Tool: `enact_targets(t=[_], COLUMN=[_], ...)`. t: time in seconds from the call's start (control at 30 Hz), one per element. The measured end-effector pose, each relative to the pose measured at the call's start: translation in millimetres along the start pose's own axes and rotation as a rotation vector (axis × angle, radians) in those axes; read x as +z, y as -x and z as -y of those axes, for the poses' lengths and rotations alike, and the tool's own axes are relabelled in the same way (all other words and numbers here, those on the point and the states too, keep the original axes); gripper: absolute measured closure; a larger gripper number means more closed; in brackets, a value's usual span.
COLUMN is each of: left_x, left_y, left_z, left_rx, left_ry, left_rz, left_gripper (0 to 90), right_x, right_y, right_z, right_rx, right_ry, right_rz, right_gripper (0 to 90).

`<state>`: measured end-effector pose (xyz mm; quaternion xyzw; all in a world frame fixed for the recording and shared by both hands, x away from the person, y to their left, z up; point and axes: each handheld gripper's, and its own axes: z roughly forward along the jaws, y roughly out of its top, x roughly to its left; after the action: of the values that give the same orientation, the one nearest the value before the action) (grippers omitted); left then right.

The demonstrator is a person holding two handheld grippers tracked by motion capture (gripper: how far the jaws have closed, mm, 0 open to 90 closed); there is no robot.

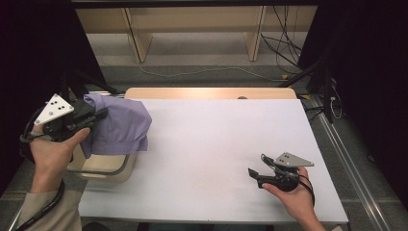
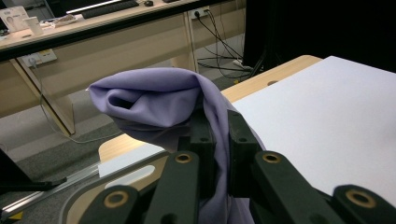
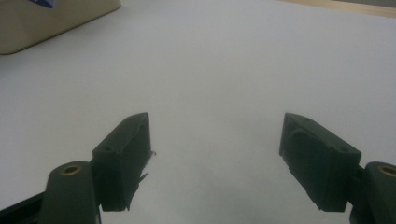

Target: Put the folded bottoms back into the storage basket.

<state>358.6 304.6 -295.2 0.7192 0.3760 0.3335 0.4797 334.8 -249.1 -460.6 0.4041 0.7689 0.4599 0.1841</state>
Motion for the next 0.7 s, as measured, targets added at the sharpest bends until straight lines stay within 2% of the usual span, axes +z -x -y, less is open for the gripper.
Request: enact_targets(t=[0.7], left_x=[-4.9], left_y=[-6.7], left_z=[0.8], left_rx=[-0.008], left_ry=[-0.019], left_rz=[-0.009], left_gripper=[83.3], right_x=[0.1], right_y=[0.0], right_z=[0.0], right_rx=[-0.001], right_ry=[-0.001], right_rz=[0.000], right_gripper=[26.0])
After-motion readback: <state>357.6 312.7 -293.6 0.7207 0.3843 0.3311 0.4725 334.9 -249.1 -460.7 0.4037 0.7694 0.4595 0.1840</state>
